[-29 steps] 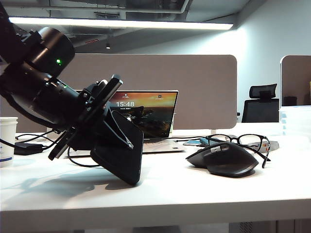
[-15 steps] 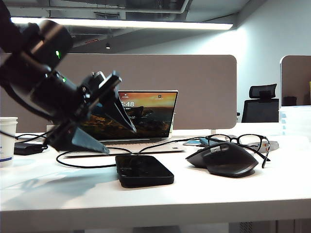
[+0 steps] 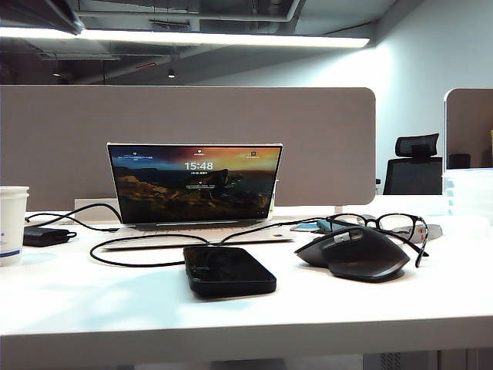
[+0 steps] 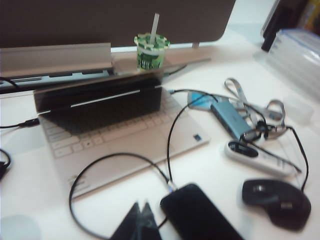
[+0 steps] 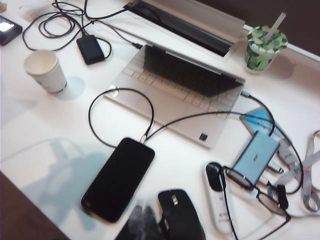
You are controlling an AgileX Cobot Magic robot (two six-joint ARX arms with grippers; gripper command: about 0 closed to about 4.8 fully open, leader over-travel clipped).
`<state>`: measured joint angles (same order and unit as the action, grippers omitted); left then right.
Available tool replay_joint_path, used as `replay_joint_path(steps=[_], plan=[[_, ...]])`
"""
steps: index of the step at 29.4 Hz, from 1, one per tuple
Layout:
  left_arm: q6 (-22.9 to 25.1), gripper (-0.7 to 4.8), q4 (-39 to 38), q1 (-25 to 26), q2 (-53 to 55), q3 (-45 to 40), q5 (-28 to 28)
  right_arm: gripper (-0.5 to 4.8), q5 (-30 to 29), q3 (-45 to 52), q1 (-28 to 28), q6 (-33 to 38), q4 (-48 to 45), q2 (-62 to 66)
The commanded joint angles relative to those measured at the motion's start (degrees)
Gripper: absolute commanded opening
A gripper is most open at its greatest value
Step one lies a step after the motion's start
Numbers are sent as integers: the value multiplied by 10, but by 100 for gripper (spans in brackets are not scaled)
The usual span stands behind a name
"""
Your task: Pick up the black phone, pick up the charger plug, insert the charger plug into the phone's charging port, and finally place the connected phone back on the desk.
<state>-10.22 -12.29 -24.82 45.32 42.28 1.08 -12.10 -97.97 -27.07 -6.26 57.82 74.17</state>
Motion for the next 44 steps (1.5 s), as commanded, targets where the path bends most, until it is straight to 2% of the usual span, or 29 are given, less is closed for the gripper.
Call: replay_joint_path(steps=[1,4,13,17,21,24,32,38,44], plan=[[22,-6,-98,0,-52,1,7,-5,0,87,0,-2,-33,-57],[70,-6,-137,-1,-95,-7,26,-5,0,198,0,-2,-96,-129],[75,-6,-138,-1,-204,-94,0,-5,-5,444,0,-2,-242,-272],[97,-6,-137,-7,-257,-133,3,-5,28,539,0,-2,-331,-331],[98,-6,-127,-7,-306,-173,3,-5,95,614,0,1,-387,-375],[98,-6,-102,-7,-349,-208,4,-4,116,642,0,2,-388,-388],[98,-6,-34,-7,-448,-316,28,-4,105,663,0,9,-364,-385],[98,-6,81,-7,-451,-369,27,-4,107,663,0,9,-365,-385],[98,-6,92,-7,-451,-384,9,-4,107,663,0,9,-366,-385]])
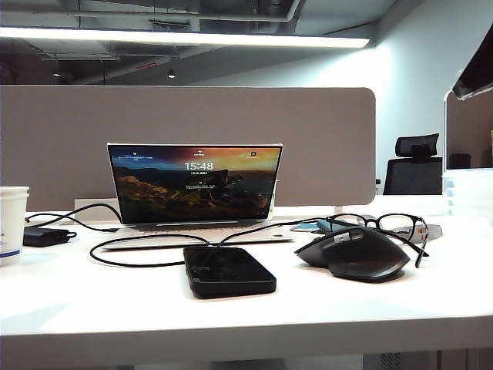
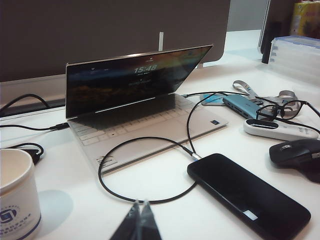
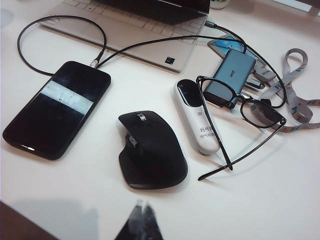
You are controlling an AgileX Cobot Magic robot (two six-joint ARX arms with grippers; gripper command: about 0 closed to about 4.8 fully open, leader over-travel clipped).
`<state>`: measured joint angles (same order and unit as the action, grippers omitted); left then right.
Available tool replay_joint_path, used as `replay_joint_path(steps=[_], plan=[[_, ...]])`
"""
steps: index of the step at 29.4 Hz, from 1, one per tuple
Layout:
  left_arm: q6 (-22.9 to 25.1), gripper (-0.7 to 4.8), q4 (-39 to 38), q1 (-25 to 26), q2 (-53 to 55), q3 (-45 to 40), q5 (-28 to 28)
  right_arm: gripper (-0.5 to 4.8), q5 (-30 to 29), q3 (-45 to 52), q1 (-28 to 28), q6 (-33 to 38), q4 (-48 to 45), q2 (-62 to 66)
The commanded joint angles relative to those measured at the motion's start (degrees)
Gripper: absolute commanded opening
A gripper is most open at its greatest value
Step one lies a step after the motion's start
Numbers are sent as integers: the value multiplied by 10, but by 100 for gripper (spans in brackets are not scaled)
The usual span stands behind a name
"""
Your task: Pick up the black phone, pick up the charger plug, insert the charger plug into the phone's charging port, and finally place the connected phone back on the desk.
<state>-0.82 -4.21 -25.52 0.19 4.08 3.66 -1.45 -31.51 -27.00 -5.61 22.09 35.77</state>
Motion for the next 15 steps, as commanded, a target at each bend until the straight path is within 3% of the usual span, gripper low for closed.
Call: replay_joint_path(steps=[1,5,8,15], plan=[[3,-6,13,0,0,-2,-23,-4,0,-2,0,2,-9,-1],[4,-6,36,2,0,-3,-25,-4,0,-2,0,2,-9,-1],[3,-6,47,32,0,-3,-30,-4,0,-2,0,2,-9,-1],[-1,-6,47,223,0,-4,-122,-4,0,-2,0,2,-9,-1]])
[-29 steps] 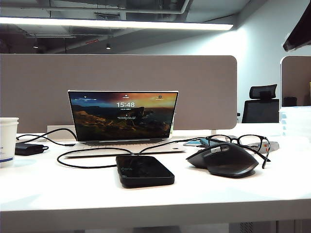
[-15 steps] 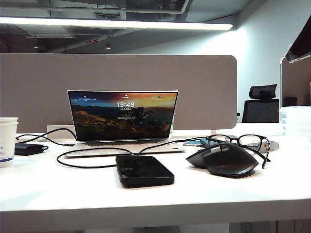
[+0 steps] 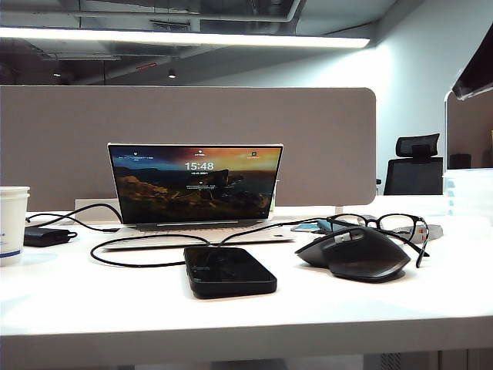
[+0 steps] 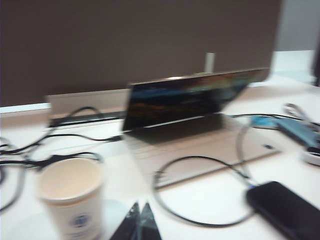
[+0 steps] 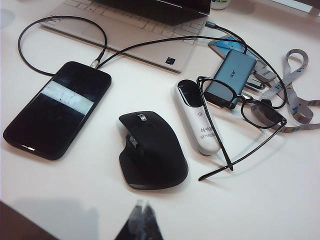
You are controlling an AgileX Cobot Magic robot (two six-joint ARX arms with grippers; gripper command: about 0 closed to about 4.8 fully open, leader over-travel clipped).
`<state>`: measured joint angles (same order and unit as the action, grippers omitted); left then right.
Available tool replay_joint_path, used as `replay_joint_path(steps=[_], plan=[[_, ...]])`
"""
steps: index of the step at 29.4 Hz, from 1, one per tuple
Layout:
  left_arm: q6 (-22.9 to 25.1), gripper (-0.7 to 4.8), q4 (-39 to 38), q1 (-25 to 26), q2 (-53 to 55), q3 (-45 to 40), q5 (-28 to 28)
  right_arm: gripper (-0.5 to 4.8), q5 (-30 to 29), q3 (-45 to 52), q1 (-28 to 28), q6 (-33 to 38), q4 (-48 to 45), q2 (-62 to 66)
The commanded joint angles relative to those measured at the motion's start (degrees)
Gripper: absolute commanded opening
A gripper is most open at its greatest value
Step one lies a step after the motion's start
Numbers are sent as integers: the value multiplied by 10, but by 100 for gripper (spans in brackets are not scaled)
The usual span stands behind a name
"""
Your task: Pick up the black phone, pick up the charger plug, insert the charger plug into the phone's charging port, and finally place the connected phone back on the desk.
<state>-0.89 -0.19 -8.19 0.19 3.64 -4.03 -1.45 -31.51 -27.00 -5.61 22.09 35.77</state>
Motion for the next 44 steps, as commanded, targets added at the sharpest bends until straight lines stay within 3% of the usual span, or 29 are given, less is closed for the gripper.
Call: replay_joint_path(steps=[1,5,9,16,26,44], plan=[[0,-6,7,69,0,1,-54,-4,0,-2,0,2,-9,-1],[0,-6,12,119,0,-6,-62,-4,0,-2,0,2,-9,-1],[0,-6,43,119,0,-32,-40,-4,0,-2,0,2,-9,-1],[3,-6,29,119,0,-32,28,-4,0,-2,0,2,-9,-1],[3,-6,24,91,0,-32,29,-4,0,-2,0,2,-9,-1],[1,-6,22,92,0,-32,12,-4,0,-2,0,2,-9,-1]])
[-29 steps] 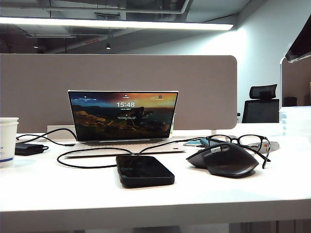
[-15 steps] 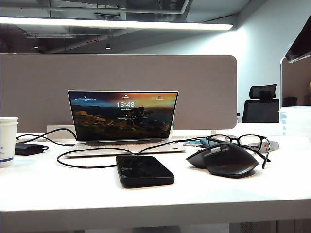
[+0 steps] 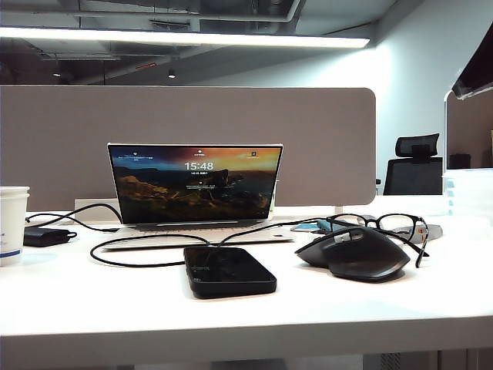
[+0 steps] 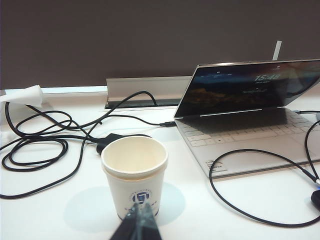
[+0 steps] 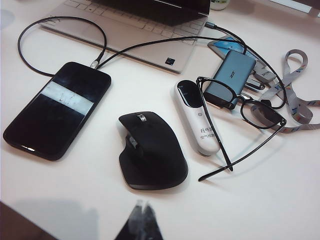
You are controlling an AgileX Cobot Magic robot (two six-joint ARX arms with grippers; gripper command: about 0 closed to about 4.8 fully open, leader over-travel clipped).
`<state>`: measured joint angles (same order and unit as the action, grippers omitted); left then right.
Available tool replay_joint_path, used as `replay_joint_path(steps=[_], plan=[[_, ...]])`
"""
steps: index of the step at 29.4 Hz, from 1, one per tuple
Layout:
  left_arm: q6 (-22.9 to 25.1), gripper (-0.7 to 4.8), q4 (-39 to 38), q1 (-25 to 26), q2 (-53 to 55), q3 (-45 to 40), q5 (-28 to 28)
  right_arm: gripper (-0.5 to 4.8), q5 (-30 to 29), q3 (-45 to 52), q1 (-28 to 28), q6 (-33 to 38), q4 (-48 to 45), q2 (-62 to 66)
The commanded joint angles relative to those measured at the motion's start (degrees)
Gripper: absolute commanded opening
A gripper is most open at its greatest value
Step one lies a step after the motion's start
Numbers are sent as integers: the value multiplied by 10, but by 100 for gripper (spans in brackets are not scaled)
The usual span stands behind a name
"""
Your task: Pick up the black phone, pick up the charger plug, insert the charger plug into the phone's charging port, and finally place the connected phone back on the desk.
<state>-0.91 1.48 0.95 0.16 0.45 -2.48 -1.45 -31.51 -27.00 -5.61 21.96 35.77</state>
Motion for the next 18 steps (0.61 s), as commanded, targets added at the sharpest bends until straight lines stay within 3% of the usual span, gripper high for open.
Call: replay_joint_path(steps=[1,7,9,11,18], plan=[[1,-6,5,0,0,0,-3,-4,0,-2,0,2,-7,-1],[1,-6,5,0,0,0,-3,-4,1,-2,0,2,-11,-1],[1,-6,5,0,0,0,-3,-4,26,7,3,-9,-25,-9],[1,-6,5,0,0,0,-3,-4,56,27,9,-8,-60,-16],[1,-6,5,0,0,0,-3,-4,52,157,52,-8,-203,-137]])
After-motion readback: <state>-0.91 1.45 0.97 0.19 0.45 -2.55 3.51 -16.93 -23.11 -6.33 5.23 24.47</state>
